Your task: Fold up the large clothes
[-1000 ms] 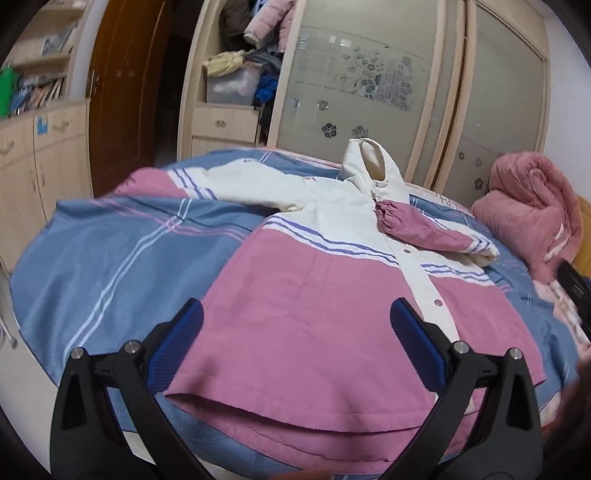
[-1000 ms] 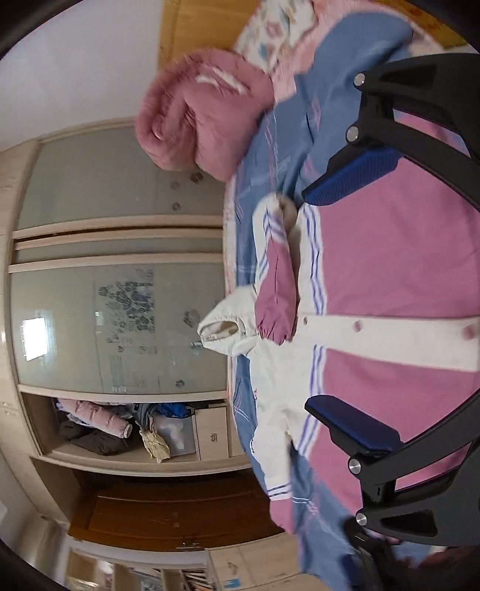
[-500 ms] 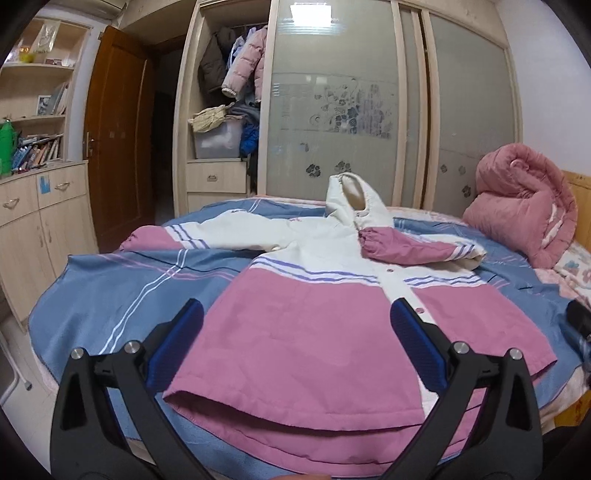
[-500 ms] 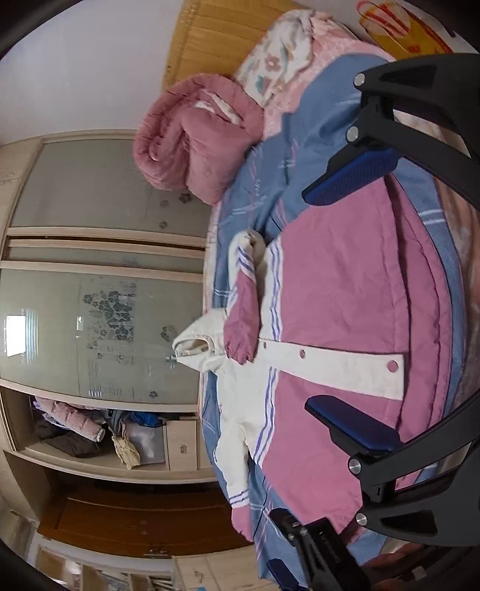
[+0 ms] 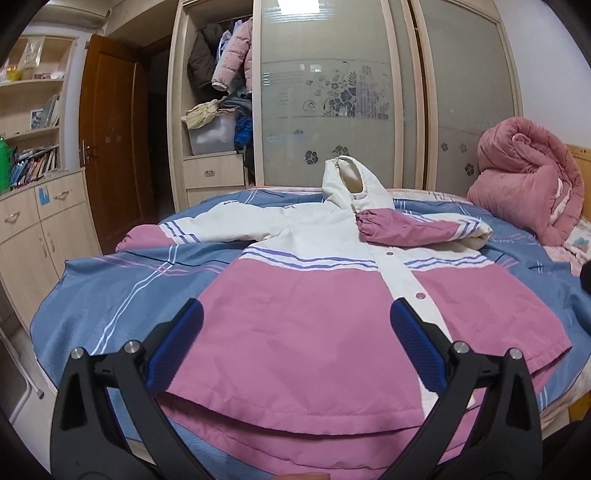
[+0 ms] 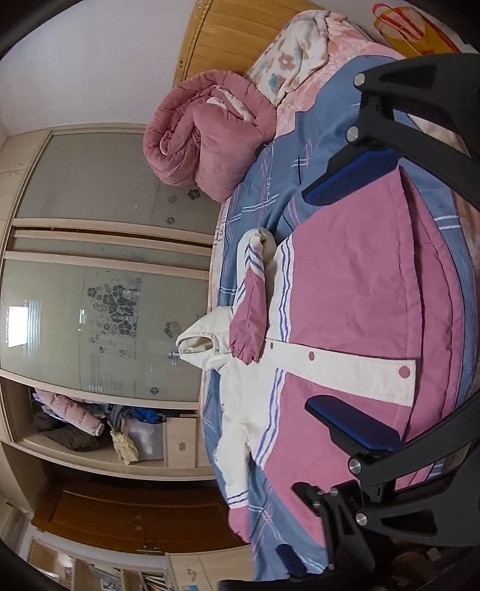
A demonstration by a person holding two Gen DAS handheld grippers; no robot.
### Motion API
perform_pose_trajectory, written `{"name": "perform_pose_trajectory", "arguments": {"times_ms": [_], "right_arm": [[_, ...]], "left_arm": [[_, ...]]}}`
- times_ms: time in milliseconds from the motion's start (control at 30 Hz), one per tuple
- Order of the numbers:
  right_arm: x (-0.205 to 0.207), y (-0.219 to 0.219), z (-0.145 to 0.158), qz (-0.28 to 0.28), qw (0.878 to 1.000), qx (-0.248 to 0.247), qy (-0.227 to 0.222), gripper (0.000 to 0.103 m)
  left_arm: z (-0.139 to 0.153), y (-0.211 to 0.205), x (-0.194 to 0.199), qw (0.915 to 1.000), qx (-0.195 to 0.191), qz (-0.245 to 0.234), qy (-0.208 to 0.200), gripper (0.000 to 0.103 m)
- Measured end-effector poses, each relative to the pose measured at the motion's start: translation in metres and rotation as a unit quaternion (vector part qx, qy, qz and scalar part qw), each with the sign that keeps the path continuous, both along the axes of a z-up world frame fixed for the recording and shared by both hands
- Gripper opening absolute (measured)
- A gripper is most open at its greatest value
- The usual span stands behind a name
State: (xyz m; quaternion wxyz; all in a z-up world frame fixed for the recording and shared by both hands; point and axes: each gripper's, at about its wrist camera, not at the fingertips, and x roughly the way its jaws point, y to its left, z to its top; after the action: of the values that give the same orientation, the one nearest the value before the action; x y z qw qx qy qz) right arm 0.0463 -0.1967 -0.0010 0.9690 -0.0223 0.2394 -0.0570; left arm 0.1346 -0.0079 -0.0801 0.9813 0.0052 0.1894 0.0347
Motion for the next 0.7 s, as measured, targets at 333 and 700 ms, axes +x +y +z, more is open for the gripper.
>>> {"name": "perform_pose_trajectory", "arguments": {"times_ms": [333,700], "right_arm": [[0.0037,0.0003,-0.0035,0.004,1.000,-0.005,0.009,0.102],[0.0042,0.0030,-0.0050,0.006,1.000,-0.006,0.013,0.102]], "left_arm": [[-0.0016,-0.0056,0.0026,1.0000,-0.001,-0.008,-0.001,0.101],[-0.0023,-0.0022,0.0018,0.9999,-0.009,-0.010,0.002,0.101]]}}
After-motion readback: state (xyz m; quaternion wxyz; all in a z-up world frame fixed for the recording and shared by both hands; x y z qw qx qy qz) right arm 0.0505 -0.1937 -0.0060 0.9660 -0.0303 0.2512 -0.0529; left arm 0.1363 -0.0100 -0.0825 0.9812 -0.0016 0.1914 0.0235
